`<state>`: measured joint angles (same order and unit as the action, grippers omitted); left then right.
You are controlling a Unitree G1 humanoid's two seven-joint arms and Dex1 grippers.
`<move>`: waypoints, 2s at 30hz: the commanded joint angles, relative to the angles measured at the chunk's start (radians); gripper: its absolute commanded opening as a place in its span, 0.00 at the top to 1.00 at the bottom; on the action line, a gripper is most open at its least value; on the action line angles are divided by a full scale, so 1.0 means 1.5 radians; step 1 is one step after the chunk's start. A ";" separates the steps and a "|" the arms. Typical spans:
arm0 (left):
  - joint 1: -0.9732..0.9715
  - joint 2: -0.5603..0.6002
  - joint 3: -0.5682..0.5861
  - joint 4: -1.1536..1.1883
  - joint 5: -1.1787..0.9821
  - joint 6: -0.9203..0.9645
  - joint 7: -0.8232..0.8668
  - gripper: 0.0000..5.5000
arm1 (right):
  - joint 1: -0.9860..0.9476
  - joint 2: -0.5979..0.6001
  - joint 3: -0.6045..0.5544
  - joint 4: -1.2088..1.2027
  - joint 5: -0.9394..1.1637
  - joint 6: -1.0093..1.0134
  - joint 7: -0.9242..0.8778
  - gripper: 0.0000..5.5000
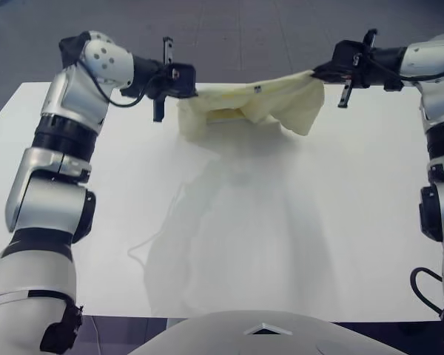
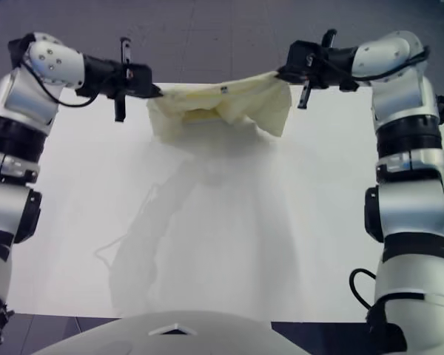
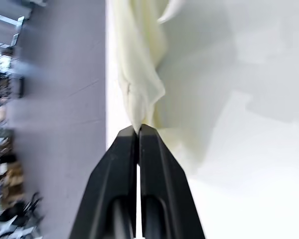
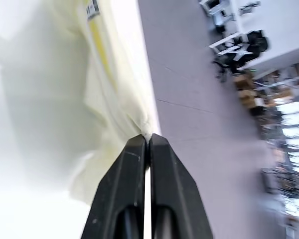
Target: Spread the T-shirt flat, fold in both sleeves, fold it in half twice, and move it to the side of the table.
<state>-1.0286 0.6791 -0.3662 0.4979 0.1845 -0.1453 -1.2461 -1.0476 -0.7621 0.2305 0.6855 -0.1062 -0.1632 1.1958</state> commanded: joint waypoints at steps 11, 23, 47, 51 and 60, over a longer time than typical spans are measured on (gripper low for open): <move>0.462 0.235 -0.044 -0.577 -0.029 0.156 -0.165 1.00 | 0.578 -0.202 0.014 -0.748 0.244 0.412 0.158 1.00; 0.617 0.276 -0.024 -0.678 0.009 0.195 -0.116 1.00 | 0.724 -0.224 -0.017 -0.881 0.286 0.491 0.075 0.93; 0.541 0.171 0.174 -0.445 -0.121 0.423 0.175 0.23 | 0.679 -0.112 0.000 -0.642 0.071 0.389 -0.234 0.20; 0.556 0.181 0.199 -0.451 -0.141 0.461 0.183 0.12 | 0.715 -0.140 -0.018 -0.653 0.066 0.379 -0.217 0.10; 0.709 0.183 0.324 -0.552 -0.259 0.605 0.167 0.02 | 0.715 -0.113 -0.093 -0.696 0.080 0.402 -0.266 0.02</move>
<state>-0.0032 0.9610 0.0587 -0.2987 -0.1491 0.7004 -0.9924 0.0568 -0.9858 0.1262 -0.3603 0.0173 0.4212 0.8567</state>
